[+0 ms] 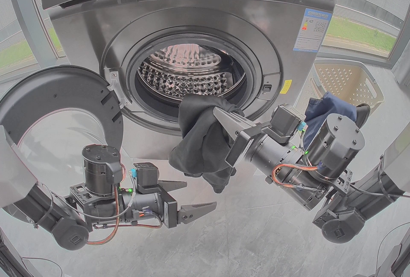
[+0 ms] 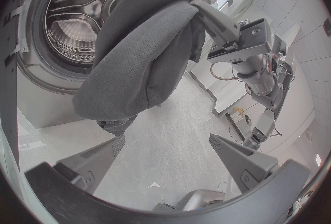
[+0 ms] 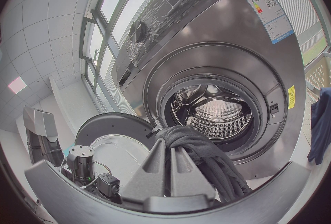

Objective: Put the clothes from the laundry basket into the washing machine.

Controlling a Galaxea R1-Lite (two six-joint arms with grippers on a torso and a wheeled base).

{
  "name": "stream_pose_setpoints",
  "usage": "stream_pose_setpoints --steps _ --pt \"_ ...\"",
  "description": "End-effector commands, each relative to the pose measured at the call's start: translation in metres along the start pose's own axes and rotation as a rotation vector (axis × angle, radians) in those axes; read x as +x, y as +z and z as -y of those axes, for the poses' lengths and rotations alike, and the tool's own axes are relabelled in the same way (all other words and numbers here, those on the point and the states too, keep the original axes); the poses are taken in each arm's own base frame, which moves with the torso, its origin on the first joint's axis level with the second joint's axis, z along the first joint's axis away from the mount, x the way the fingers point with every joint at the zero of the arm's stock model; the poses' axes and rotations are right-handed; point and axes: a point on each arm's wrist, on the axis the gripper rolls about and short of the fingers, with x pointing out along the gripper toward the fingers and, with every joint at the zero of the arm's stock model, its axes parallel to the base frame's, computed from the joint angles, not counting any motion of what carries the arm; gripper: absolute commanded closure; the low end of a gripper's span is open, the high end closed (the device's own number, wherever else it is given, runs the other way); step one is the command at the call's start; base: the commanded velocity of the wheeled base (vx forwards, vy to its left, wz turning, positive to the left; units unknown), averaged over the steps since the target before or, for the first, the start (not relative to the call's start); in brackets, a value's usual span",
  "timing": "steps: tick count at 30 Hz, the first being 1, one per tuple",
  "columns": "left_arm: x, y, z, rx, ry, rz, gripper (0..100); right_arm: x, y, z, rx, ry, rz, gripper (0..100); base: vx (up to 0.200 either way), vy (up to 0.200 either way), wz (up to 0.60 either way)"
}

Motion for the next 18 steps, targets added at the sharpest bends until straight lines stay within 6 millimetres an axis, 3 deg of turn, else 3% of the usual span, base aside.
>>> stream_pose_setpoints --steps 1,7,11,18 --pt "0.017 -0.007 -0.007 -0.008 0.015 -0.016 0 0.001 0.0 -0.001 0.001 0.001 0.002 100 0.0 0.0 0.0" --pt "0.034 -0.012 -0.016 0.0 0.057 0.037 0 0.0 0.001 0.0 0.001 0.001 0.005 100 0.0 0.0 0.0" --pt "0.04 -0.005 -0.02 -0.028 0.11 0.145 0 0.0 0.002 -0.001 0.002 0.001 0.007 100 0.0 0.0 0.0" --pt "0.032 0.005 -0.019 -0.018 0.125 0.214 0 0.001 0.001 0.0 0.002 0.004 0.019 100 0.0 0.0 0.0"
